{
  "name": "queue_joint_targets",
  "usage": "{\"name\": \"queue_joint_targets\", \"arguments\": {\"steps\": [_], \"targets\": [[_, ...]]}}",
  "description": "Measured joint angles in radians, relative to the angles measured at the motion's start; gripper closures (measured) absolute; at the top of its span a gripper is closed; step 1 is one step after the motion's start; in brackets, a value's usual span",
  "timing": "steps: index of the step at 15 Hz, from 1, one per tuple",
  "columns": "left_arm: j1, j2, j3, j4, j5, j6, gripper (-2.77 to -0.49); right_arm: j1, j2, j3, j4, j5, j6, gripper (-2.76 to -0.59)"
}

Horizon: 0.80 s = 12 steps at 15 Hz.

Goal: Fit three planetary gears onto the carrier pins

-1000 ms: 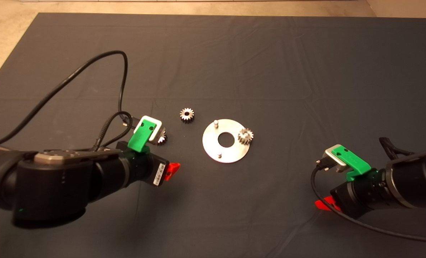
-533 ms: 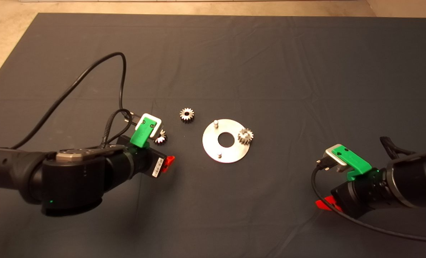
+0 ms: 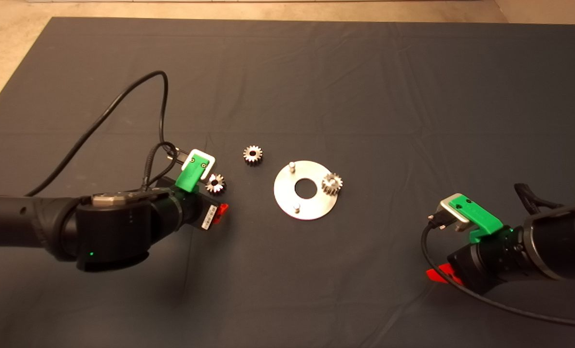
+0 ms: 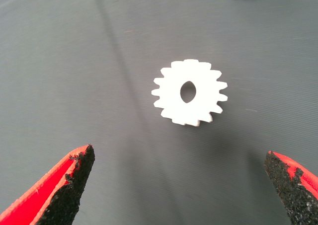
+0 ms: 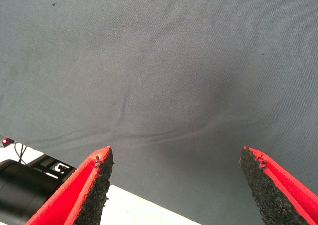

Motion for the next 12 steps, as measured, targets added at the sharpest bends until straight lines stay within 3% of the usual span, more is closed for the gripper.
{"name": "queue_joint_targets", "arguments": {"steps": [5,12], "targets": [[0.0,0.023,-0.104,0.0,0.0,0.004,-2.48,0.0,-0.005,0.001,0.0,0.0,-0.002,-1.89],[0.0,0.044,-0.111,0.003,-0.005,-0.048,-2.48,0.0,-0.005,0.001,0.0,0.0,-0.003,-1.89]]}}
